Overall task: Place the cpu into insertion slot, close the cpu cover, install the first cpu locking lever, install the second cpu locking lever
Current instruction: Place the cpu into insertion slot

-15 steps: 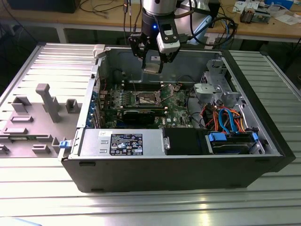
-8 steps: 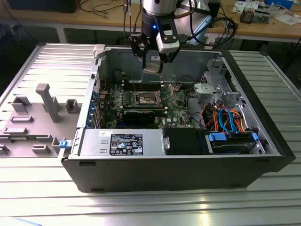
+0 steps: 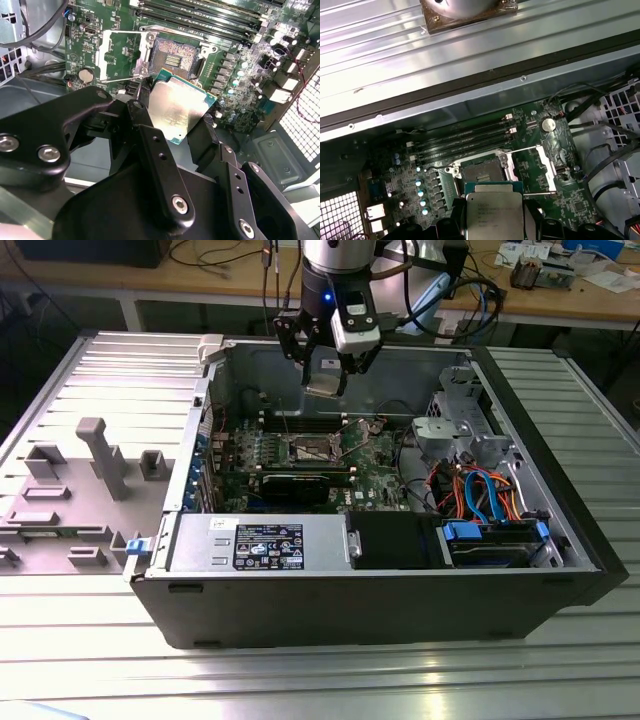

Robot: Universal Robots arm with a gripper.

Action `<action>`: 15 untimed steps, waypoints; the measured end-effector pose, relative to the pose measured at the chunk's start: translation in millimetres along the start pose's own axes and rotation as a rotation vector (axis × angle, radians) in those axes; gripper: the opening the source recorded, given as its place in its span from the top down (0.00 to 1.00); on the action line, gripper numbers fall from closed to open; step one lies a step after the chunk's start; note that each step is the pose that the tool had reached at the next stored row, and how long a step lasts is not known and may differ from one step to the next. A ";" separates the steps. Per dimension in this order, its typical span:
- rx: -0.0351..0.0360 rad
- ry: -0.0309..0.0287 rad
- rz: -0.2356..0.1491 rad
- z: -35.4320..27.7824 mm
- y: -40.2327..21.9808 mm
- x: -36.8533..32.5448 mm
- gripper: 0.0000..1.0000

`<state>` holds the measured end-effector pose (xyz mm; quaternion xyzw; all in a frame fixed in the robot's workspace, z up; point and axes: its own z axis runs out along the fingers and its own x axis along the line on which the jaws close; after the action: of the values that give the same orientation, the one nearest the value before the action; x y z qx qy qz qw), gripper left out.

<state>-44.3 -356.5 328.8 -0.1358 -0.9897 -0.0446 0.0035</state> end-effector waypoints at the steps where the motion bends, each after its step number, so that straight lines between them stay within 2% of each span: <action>1: 0.0000 -0.0003 0.003 0.0 0.0 0.0 0.45; 15: -0.0006 -0.0033 0.037 0.2 0.0 0.0 0.45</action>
<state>-44.3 -356.5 328.6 -0.1540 -0.9871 -0.0446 0.0026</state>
